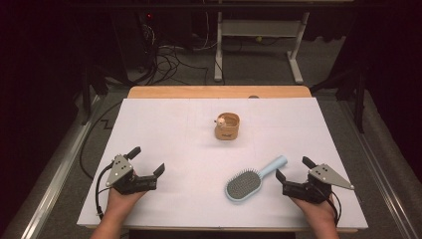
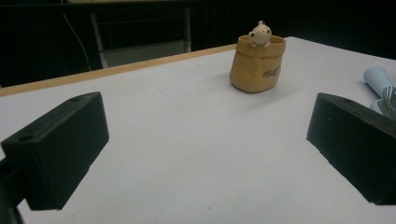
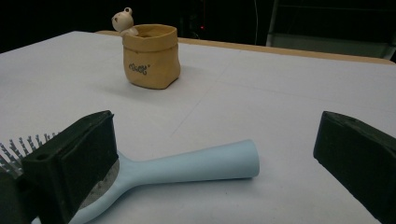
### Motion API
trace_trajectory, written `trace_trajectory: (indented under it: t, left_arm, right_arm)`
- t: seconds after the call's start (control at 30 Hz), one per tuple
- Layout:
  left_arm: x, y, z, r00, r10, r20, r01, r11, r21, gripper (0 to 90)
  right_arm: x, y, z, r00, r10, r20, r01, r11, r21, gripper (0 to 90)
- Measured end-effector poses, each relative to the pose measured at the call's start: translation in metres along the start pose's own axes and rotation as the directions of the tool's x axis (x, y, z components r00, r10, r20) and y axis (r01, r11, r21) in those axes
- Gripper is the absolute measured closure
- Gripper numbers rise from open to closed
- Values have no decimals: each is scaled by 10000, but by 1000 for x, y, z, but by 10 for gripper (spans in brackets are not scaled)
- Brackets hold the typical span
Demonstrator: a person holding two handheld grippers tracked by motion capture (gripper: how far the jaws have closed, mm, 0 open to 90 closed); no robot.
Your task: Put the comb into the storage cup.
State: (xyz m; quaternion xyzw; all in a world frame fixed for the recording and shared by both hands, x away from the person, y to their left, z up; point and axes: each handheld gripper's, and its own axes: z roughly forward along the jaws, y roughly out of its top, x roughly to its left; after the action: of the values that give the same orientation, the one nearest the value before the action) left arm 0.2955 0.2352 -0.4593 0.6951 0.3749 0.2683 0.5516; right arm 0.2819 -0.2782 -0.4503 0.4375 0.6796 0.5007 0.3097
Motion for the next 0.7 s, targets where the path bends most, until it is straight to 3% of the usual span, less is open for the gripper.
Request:
trace_trajectory:
  t: [0.53, 0.7]
  left_arm:
    - [1, -1, 0, 9998, -164, 81, 164, 9999, 40, 0]
    - [1, -2, 0, 9998, -197, 61, 197, 9998, 1, 0]
  right_arm:
    - [0, 1, -1, 10000, 15, -22, -15, 9999, -130, 4]
    - [0, 1, 0, 10000, 37, -85, -38, 10000, -35, 42]
